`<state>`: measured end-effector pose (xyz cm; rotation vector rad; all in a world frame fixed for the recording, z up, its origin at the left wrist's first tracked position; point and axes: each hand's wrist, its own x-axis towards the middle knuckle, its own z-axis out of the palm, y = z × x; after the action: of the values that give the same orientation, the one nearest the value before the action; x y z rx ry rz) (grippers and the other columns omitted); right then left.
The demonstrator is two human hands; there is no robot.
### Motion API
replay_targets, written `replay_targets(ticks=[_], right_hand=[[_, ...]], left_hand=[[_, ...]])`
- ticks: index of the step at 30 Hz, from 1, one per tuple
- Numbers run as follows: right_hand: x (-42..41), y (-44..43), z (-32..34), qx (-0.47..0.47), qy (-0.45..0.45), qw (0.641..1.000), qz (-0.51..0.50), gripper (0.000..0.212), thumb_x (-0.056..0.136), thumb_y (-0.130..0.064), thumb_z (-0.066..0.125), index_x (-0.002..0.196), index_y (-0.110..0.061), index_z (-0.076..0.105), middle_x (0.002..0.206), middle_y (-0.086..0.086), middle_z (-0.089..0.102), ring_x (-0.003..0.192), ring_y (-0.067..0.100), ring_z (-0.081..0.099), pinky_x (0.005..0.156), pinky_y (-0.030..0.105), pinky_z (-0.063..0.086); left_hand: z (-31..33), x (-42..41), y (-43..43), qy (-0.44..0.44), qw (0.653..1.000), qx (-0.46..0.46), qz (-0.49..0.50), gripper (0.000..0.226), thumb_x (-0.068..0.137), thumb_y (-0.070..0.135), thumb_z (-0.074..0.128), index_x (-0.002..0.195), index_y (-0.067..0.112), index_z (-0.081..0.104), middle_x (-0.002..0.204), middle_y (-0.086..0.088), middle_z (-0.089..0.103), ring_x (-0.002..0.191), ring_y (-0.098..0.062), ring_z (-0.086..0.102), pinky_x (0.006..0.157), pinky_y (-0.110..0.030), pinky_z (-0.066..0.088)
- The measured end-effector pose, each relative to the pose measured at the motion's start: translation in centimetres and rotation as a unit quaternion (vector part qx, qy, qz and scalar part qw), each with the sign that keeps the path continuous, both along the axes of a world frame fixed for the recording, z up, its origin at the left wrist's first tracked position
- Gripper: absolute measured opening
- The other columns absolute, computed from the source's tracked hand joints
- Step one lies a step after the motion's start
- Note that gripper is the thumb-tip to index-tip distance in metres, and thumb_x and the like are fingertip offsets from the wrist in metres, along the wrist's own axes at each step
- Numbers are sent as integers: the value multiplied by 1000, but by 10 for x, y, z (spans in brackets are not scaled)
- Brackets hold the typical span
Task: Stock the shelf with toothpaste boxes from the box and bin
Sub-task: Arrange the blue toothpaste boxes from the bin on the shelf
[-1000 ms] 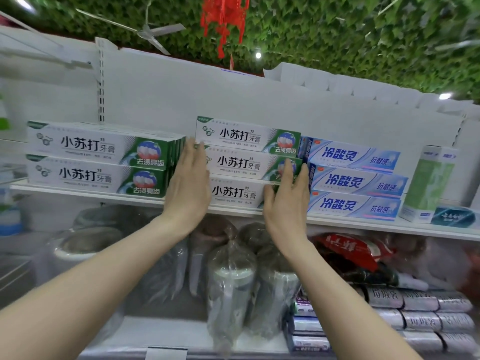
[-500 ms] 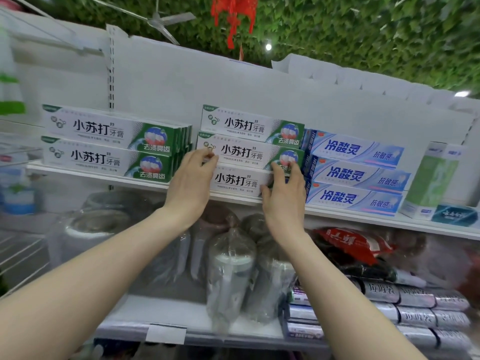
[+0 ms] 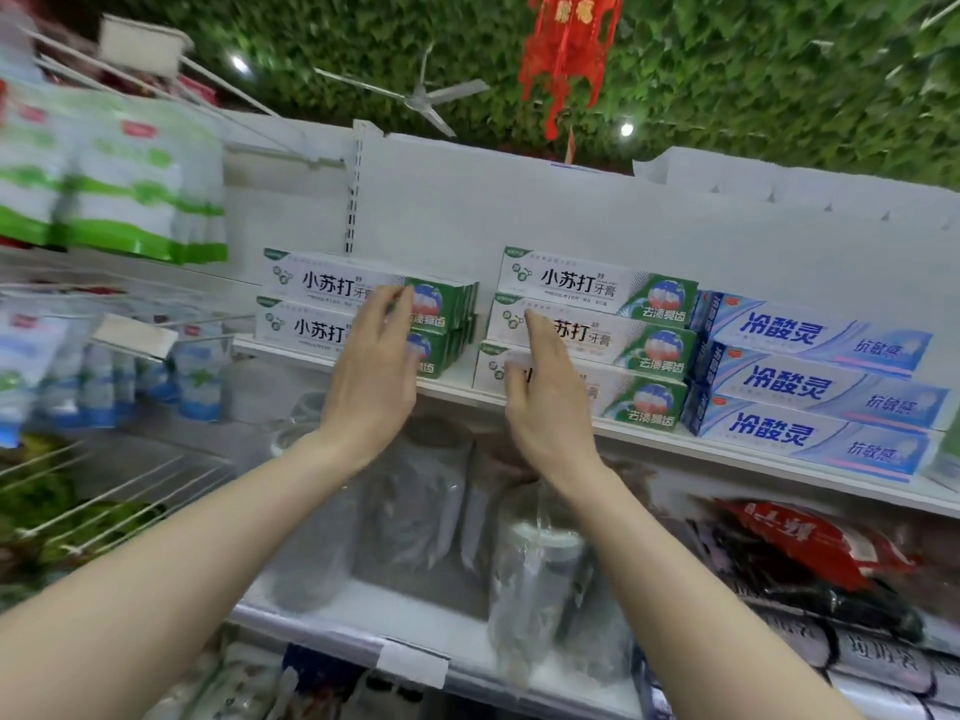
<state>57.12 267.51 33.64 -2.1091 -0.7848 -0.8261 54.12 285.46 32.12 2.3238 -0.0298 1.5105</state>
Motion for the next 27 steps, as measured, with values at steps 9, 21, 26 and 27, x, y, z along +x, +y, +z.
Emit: replay_targets(ticks=[9,21,26,27], right_hand=[[-2,101,6,82,129,987,39,36,96,-33,52,130,-24,44,124,-12,50,115,8,51,96,25,37],[39,157,6,167,217,958,-88,81,87,-53,58,150,-16,24,139,3,55,122,24,57,108,45,42],[48,157,1,168,197,960,-109,64,86,-55,59,135,-17,42,124,0,63,111,23,64,101,42,47],[48,157,2,166,200,960,-107,59,87,-53,60,133,-19,44,122,-1,63,108,22,65,100,41,47]], left_hand=[[5,-14,116,102,989,-110,18,71,99,18,50,154,3,7,162,-10,6,149,-22,3,121,-34,5],[22,37,197,186,954,-199,-128,65,92,32,61,144,7,29,143,-11,48,129,-32,46,106,-40,37],[19,42,199,163,947,-224,-161,47,90,26,65,129,12,41,127,-4,59,117,-26,54,98,-38,43],[18,42,199,160,947,-227,-162,50,90,26,66,130,11,41,128,-4,59,117,-25,54,97,-37,42]])
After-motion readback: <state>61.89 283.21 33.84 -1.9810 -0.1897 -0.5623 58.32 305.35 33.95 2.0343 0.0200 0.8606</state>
